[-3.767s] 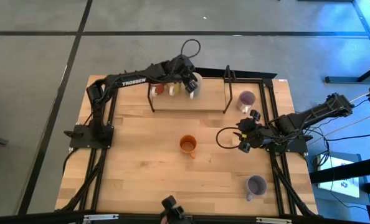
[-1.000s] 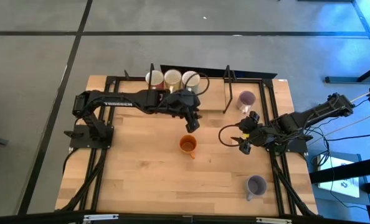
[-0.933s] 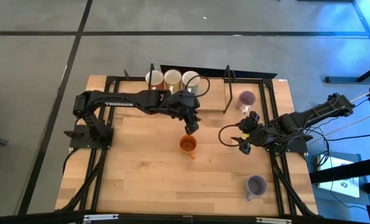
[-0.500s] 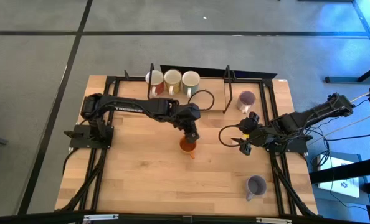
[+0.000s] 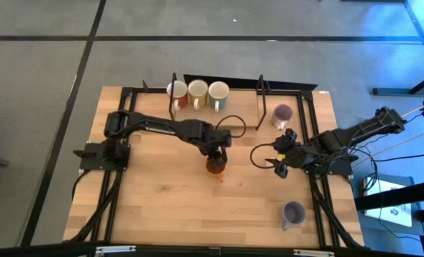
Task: Place coffee mugs
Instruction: Put the orange mug on the shelf
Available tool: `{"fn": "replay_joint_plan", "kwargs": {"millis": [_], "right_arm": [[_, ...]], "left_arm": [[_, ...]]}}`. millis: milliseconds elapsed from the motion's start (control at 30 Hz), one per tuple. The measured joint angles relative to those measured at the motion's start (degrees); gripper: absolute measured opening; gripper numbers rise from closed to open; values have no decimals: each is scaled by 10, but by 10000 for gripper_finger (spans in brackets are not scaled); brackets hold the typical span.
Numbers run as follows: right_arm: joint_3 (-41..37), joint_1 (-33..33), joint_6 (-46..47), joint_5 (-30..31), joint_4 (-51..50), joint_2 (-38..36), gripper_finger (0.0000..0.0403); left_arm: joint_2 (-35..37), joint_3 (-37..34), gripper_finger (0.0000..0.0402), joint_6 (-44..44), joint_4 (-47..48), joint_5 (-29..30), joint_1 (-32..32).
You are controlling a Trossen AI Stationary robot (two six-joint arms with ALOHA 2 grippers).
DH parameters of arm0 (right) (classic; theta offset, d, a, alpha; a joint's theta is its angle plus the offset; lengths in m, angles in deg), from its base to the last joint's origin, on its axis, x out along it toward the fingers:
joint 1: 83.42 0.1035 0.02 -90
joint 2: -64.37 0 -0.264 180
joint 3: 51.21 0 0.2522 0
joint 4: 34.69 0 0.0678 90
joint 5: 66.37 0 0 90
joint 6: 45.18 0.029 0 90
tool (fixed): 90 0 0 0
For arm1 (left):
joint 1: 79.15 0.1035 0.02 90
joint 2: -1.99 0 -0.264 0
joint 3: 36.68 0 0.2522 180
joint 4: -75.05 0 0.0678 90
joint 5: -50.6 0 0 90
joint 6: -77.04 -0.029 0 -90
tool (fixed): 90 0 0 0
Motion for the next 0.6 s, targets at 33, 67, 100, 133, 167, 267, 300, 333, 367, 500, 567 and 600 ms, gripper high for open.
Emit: {"fn": "replay_joint_plan", "kwargs": {"millis": [33, 67, 100, 133, 167, 267, 300, 333, 367, 500, 567, 600], "right_arm": [[0, 0, 0, 0, 0, 0, 298], [0, 0, 0, 0, -1, 0, 298], [0, 0, 0, 0, -2, 0, 298], [0, 0, 0, 0, -2, 0, 298], [0, 0, 0, 1, -2, 0, 298], [0, 0, 0, 3, -2, 0, 298], [0, 0, 0, 4, -2, 0, 298], [0, 0, 0, 4, -2, 0, 298], [0, 0, 0, 4, -2, 0, 298], [0, 0, -2, 5, -2, 0, 298], [0, 0, -3, 6, -2, 0, 298], [0, 0, -4, 6, -2, 0, 298]], "left_arm": [[-7, 0, 172, 5, 4, -4, -1], [-13, 0, 172, 9, 8, -8, -3], [-19, 0, 172, 13, 9, -11, -4], [-26, 0, 172, 17, 13, -12, -5], [-31, 0, 172, 20, 18, -13, -5], [-35, 0, 171, 21, 17, -13, -3], [-34, 0, 168, 21, 15, -11, -3], [-34, 0, 163, 21, 14, -11, -3], [-34, 0, 156, 17, 15, -11, -3], [-34, 0, 104, -5, 26, -20, -1], [-34, 0, 68, -26, 25, -19, -1], [-34, 0, 49, -39, 22, -16, -1]]}}
